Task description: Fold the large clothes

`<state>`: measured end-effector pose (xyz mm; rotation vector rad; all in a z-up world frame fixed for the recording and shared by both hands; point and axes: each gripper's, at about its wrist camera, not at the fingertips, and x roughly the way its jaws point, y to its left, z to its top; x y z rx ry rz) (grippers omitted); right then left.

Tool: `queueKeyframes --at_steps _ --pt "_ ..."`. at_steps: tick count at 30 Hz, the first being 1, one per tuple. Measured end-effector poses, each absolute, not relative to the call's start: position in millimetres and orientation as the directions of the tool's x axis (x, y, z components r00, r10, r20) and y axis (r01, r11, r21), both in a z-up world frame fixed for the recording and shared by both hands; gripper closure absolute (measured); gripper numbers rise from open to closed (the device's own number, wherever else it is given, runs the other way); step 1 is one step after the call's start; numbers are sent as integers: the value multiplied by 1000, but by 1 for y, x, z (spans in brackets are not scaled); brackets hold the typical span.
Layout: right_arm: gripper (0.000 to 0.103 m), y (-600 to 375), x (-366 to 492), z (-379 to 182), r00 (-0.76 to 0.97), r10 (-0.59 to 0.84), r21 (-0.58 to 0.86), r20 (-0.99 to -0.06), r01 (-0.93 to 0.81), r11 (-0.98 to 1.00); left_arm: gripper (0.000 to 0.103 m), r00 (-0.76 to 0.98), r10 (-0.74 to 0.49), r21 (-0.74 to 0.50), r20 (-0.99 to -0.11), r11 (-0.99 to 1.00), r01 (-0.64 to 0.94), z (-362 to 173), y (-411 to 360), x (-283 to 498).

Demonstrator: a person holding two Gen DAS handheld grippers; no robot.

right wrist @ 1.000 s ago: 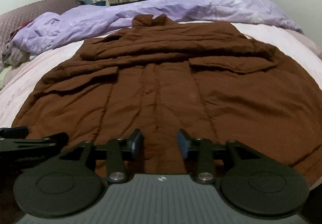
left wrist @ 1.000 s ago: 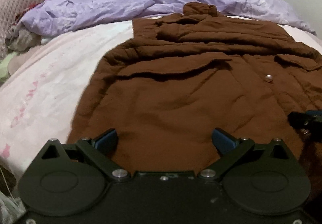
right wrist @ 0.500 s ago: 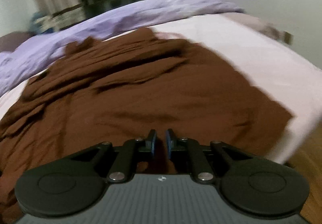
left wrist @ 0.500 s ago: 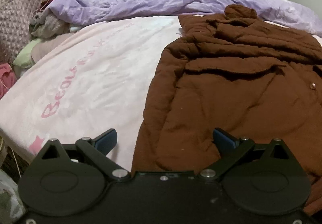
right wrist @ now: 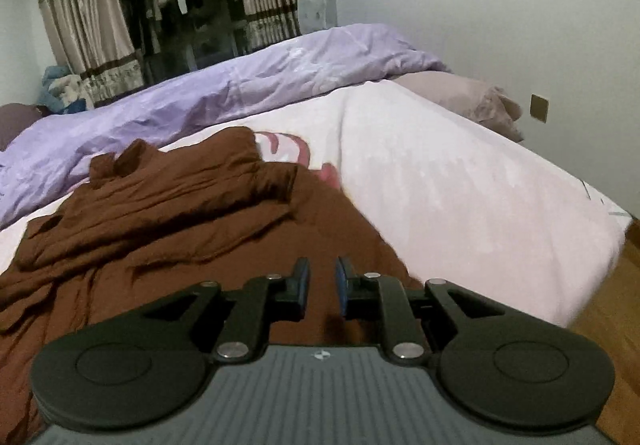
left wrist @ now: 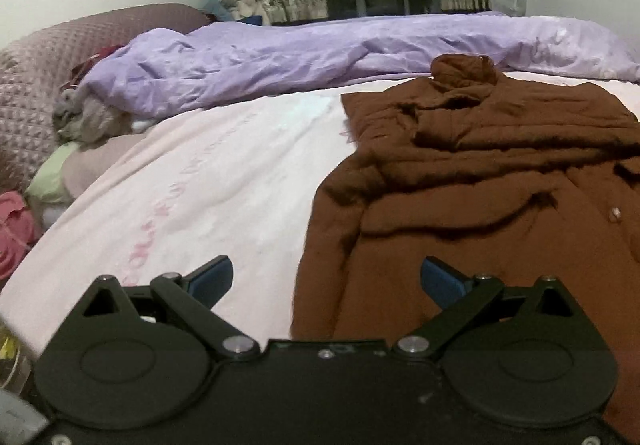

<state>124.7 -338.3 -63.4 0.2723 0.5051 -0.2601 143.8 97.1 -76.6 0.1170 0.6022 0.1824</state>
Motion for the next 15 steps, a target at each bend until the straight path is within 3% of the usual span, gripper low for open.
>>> queueKeyframes --at_steps 5,11,15 --pt "82 -317 171 -55 857 -134 169 -498 248 954 1 833 193 166 -519 978 -123 -57 85 202" --pt "82 -299 254 -37 886 5 244 -463 122 962 0 904 134 159 -406 984 -75 -36 66 271" --pt "82 -306 305 -48 854 7 234 -521 134 963 1 863 190 185 -468 976 -115 -56 76 312"
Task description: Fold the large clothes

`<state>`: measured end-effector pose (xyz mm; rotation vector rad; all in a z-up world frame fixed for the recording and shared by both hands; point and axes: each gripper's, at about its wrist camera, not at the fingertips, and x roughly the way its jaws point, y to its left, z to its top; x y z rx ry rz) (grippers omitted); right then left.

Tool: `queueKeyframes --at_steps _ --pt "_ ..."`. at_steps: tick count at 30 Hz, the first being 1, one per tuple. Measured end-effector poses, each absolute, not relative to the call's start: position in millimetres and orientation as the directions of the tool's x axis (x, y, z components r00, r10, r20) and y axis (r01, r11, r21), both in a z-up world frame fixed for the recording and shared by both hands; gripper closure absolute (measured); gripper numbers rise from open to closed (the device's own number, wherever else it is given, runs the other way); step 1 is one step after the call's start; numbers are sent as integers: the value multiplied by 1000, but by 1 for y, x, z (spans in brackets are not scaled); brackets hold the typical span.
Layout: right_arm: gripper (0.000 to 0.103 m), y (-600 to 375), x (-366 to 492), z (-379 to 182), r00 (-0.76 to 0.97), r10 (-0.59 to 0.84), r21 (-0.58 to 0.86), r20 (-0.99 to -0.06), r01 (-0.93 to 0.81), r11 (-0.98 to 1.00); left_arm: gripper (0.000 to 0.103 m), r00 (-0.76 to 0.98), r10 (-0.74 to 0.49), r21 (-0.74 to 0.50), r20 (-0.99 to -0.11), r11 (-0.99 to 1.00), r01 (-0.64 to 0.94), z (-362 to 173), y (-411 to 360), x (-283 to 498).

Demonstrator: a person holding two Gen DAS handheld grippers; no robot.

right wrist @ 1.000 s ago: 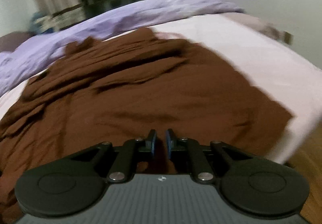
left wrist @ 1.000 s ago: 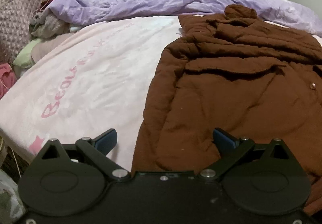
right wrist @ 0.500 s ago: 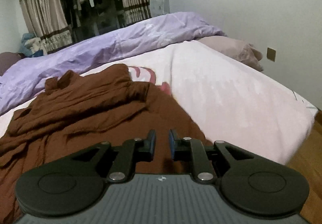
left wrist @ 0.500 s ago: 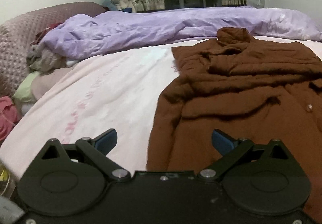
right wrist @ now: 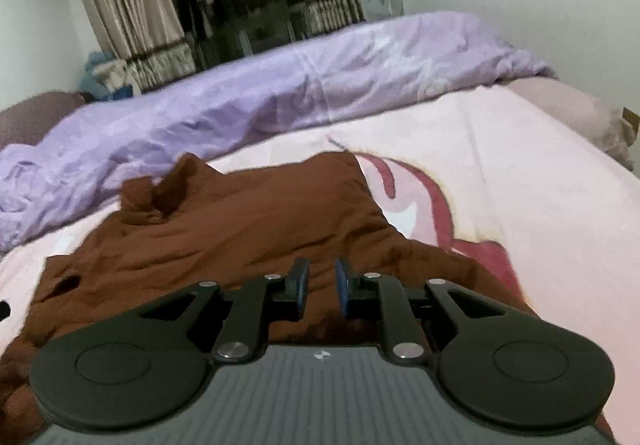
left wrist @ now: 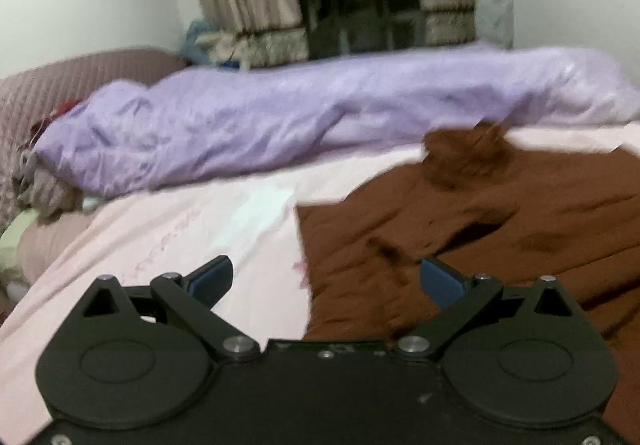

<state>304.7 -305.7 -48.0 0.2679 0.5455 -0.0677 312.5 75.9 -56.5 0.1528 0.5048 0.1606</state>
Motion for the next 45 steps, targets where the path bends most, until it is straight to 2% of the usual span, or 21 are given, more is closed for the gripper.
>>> queueKeyframes --at_steps 3,5,8,10,13,15,19,20,22,23,26,31,33,35,36,37,39,43,44,45 --pt "83 -304 327 -69 824 0 184 -567 127 975 0 818 188 175 -544 979 -108 -82 84 333" --pt "85 -307 339 -83 791 8 192 -612 140 971 0 759 256 259 -599 959 -119 -102 82 348" --pt "89 -309 347 -84 773 -3 176 -634 148 973 0 759 243 279 -603 956 -85 -99 83 351" --pt "86 -300 348 -71 766 -64 95 -640 162 982 0 771 280 348 -572 934 -81 -87 77 349" --pt "82 -281 343 -47 837 -145 -46 -528 142 989 1 850 275 397 -449 914 -85 -64 69 342" --pt "82 -281 351 -41 853 -149 -33 -501 153 988 1 884 223 349 -410 934 -73 -53 71 346" --pt "82 -301 390 -58 818 -51 107 -573 136 985 1 869 95 141 -486 990 -29 -60 88 377" --pt "82 -302 397 -65 808 -55 100 -587 140 985 1 857 100 136 -506 990 -36 -68 90 386" --pt "83 -303 410 -84 779 -96 44 -620 156 987 0 808 165 204 -566 977 -56 -93 90 403" --pt "83 -302 412 -90 788 -104 32 -607 155 987 0 803 168 208 -572 977 -56 -103 92 408" --pt "82 -298 412 -82 789 -132 7 -599 170 985 0 810 136 140 -571 988 -68 -98 103 409" --pt "80 -281 413 -53 855 -184 -73 -486 170 983 1 888 225 212 -401 966 -149 -68 100 405" --pt "80 -285 430 -57 840 -194 -62 -506 189 980 1 871 242 208 -428 964 -166 -73 106 420" --pt "79 -296 450 -72 813 -191 -25 -550 212 977 1 838 230 186 -495 970 -157 -94 115 439" --pt "69 -301 457 -82 799 -191 -12 -571 224 975 0 810 231 184 -539 971 -155 -107 118 446" --pt "68 -304 459 -93 802 -176 3 -570 216 976 0 793 197 147 -577 980 -136 -116 123 452" --pt "67 -300 458 -95 813 -190 -16 -551 217 976 0 796 167 83 -582 986 -146 -109 134 451" --pt "64 -294 444 -78 815 -225 -47 -533 237 970 2 810 211 134 -547 977 -165 -101 129 439" --pt "58 -294 436 -71 817 -229 -45 -529 242 969 2 822 229 153 -521 973 -174 -93 125 429" --pt "47 -293 421 -62 821 -231 -41 -522 247 968 1 838 232 164 -494 971 -172 -82 124 415"
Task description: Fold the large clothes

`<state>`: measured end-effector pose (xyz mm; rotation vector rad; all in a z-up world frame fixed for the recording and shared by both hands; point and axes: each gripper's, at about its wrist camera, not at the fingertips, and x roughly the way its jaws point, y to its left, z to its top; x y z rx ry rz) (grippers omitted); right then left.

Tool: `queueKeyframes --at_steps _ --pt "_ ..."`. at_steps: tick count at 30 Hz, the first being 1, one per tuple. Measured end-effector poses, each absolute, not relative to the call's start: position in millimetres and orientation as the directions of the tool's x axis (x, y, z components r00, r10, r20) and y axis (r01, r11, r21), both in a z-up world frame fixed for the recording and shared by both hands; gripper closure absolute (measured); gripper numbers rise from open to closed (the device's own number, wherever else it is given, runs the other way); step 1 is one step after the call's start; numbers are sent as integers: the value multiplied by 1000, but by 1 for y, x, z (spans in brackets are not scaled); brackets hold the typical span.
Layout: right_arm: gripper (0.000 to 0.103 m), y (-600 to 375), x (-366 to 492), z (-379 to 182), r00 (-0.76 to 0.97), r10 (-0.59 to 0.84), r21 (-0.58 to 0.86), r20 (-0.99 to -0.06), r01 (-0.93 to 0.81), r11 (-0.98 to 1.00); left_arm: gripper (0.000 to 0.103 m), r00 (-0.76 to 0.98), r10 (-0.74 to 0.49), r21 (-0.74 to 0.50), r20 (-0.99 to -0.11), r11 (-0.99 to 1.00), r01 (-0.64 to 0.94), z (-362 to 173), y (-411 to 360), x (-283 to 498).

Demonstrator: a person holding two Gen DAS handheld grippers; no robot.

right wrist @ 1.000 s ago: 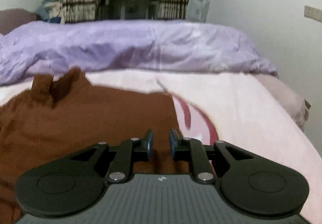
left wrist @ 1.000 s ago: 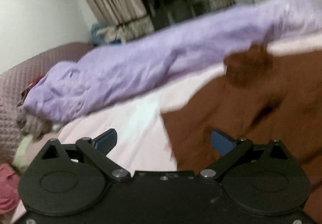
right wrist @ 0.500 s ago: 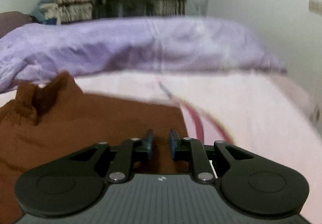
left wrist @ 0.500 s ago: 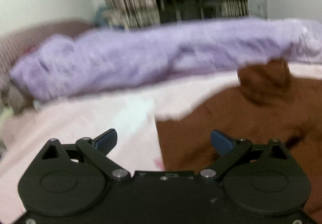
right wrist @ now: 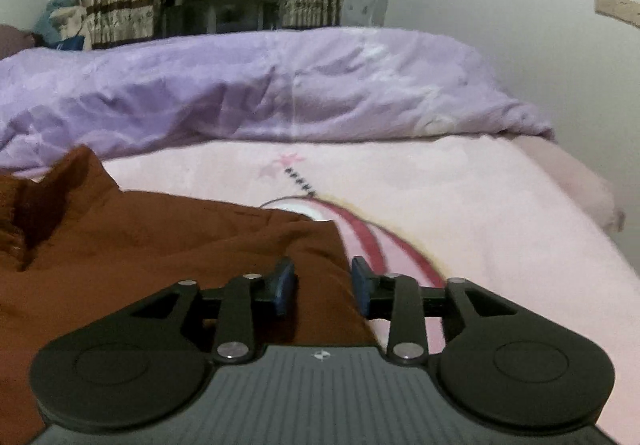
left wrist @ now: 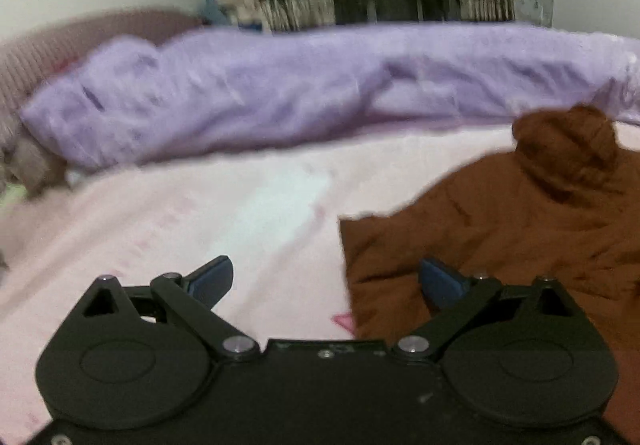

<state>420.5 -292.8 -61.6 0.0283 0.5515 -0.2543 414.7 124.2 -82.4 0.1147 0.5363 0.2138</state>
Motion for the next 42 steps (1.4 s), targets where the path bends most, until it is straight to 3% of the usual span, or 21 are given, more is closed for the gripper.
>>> queueKeyframes --at_steps 1,3,6,9,14,17,20,23,29,32,36,37,38,39,40,41,42 --pt "39 -294 406 -54 834 -222 -32 -505 239 970 1 853 215 162 -476 974 -156 -72 121 400" --pt "14 -294 366 -35 873 -193 -26 -449 203 979 1 873 176 146 -455 982 -122 -50 125 368" --pt "9 -294 303 -17 909 -193 -76 -369 178 981 1 860 260 166 -440 964 -207 -29 132 317" --pt "1 -300 253 -10 908 -217 -125 -357 183 975 1 857 297 182 -422 953 -241 -22 140 261" --pt "0 -329 193 -21 866 -185 -56 -464 180 982 1 827 231 161 -512 972 -172 -35 140 189" --pt "0 -342 160 -39 835 -238 -74 -496 232 970 1 799 211 149 -564 977 -153 -51 134 151" --pt "0 -356 131 -54 816 -235 -27 -529 260 965 0 807 146 101 -572 989 -108 -76 130 121" --pt "0 -370 112 -67 796 -178 81 -578 273 959 1 720 146 113 -678 989 -93 -104 119 120" --pt "0 -370 95 -83 787 -139 99 -601 246 964 0 718 76 28 -692 996 -79 -115 117 97" --pt "0 -361 103 -92 763 -168 30 -624 238 971 0 716 35 -40 -697 995 -87 -118 125 101" --pt "0 -350 113 -108 756 -200 -62 -624 207 976 0 738 42 -13 -674 998 -68 -121 115 102" --pt "6 -353 116 -111 764 -189 -42 -617 208 977 3 743 37 -13 -668 998 -61 -122 114 103" --pt "22 -357 116 -112 772 -167 -3 -614 210 978 5 751 23 -29 -660 998 -56 -121 113 102" --pt "41 -363 116 -111 781 -122 62 -612 201 978 19 755 16 -30 -656 998 -47 -121 112 103" --pt "55 -365 113 -110 790 -113 90 -603 208 974 50 766 3 -30 -643 999 -29 -118 109 103" --pt "70 -367 112 -108 793 -112 103 -598 215 971 67 775 3 -23 -633 999 -22 -114 107 101" --pt "76 -367 108 -106 798 -96 123 -595 208 970 87 779 13 -6 -627 1000 -21 -110 104 100"
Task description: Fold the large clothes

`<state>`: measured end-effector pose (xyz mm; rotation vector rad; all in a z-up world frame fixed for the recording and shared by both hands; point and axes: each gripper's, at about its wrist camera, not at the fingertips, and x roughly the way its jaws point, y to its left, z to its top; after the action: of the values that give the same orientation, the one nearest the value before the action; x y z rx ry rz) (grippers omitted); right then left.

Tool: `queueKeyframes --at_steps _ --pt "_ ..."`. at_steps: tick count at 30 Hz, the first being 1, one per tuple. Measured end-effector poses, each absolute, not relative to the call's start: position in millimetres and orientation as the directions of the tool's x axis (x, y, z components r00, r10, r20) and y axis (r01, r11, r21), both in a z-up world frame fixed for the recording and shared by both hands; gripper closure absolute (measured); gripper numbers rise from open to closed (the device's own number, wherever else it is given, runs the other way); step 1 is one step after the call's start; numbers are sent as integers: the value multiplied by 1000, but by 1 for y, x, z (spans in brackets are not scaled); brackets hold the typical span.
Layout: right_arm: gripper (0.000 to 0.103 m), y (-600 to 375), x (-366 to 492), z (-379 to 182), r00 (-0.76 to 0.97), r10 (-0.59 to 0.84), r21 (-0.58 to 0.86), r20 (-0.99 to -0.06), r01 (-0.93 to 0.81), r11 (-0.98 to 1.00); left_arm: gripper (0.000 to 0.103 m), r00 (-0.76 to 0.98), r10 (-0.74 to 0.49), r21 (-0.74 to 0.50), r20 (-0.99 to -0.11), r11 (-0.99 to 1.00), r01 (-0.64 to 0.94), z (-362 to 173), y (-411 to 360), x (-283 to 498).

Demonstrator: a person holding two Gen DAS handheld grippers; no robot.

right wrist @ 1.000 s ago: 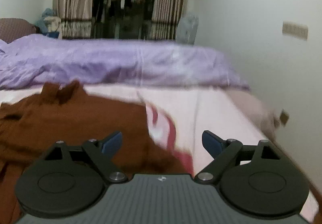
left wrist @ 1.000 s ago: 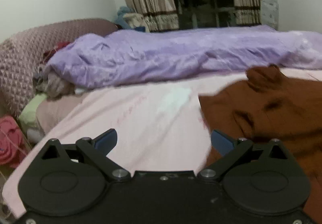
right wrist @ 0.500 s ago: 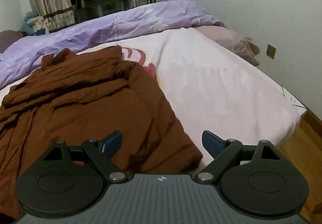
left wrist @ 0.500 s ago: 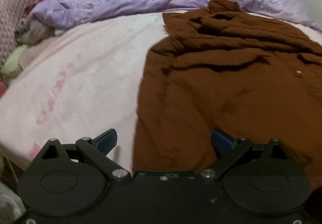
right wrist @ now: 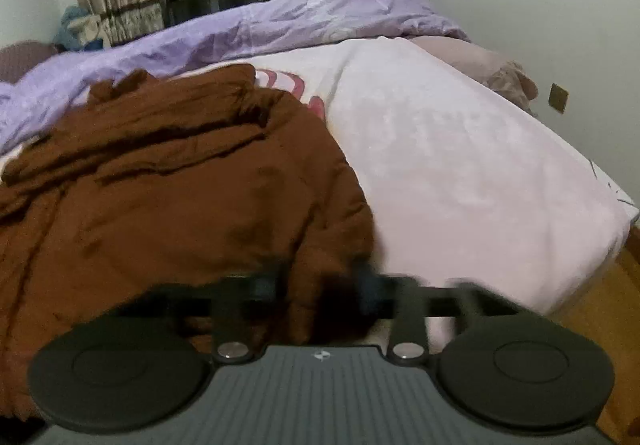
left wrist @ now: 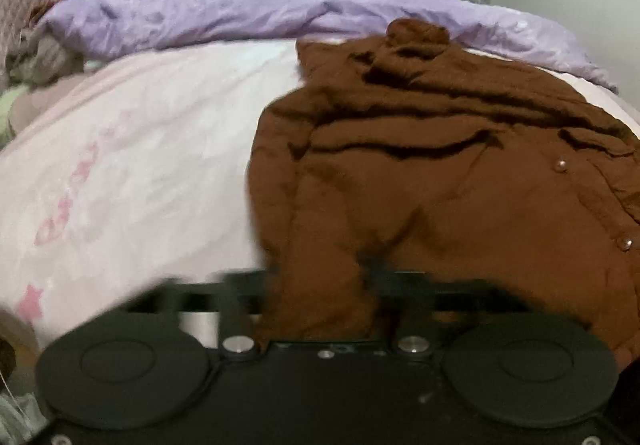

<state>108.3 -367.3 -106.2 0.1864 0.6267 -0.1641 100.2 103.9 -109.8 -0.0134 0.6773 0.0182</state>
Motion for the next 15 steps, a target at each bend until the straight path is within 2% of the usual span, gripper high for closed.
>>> queueKeyframes --at_steps 3,7,11,14,15 --pt "85 -360 99 -98 811 -109 120 -575 215 969 90 789 31 19 -614 1000 -25 -98 100 104" --pt "89 -340 71 -71 854 -155 105 -497 236 966 89 851 13 3 -525 1000 -13 -68 111 95" --pt "90 -333 63 -65 851 -152 146 -502 256 956 87 816 43 34 -577 999 -29 -67 114 106" --pt "89 -334 73 -84 815 -189 116 -547 297 948 76 751 84 71 -655 996 -50 -94 108 118" --pt "88 -336 76 -91 801 -194 108 -566 306 946 66 739 95 75 -667 995 -59 -102 108 119"
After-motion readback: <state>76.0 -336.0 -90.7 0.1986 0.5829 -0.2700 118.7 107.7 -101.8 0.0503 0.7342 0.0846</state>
